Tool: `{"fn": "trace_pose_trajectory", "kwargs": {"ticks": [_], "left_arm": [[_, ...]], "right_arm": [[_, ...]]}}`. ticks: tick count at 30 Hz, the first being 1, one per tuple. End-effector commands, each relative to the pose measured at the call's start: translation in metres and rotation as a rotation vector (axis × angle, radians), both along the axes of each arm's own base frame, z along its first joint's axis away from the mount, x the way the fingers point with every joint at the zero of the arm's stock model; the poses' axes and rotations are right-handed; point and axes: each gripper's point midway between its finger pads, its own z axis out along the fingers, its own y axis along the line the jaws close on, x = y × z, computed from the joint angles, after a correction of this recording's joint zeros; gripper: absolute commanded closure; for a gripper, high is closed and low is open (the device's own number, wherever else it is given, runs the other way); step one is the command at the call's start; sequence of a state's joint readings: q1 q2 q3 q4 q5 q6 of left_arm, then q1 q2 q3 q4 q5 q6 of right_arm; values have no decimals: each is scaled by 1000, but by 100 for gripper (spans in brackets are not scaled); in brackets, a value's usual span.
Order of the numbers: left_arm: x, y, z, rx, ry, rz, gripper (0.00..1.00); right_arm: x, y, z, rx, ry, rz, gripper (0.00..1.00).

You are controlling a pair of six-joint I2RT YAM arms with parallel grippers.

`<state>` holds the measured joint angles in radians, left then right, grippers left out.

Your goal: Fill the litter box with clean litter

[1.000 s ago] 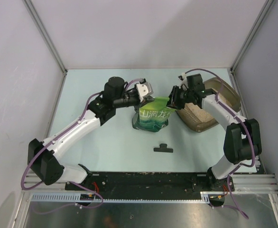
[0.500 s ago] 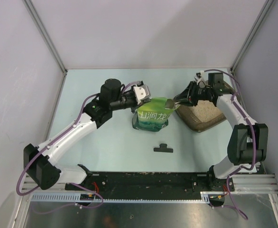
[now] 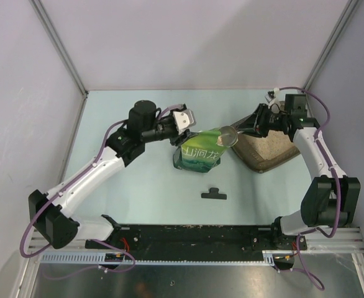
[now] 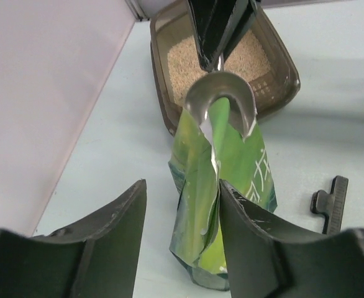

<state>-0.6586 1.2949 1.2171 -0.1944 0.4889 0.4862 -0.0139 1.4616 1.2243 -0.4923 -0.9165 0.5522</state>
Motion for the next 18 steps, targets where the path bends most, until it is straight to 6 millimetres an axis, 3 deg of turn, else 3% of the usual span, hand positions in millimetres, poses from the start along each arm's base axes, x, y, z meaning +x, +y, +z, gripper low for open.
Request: {"fn": "trace_pose_trajectory", "kwargs": {"ticks": [1,2,11,14,18], "left_arm": [[-2,-8,24,-19,-50,-64,45],[1,-11,14,0,-27,-75,45],[2,-40,-10,82,76,-214,48],[5,-44,-14,107,60,-215,57],[6,-42,-15,134,23,-216,82]], "right_arm": [[-10,-7,25,-11,-89,21,100],[-7,-11,26,-8,-91,12,100],[3,-13,38,54,-109,15,100],[4,-14,38,66,-104,21,100],[5,-20,37,92,-88,26,100]]}}
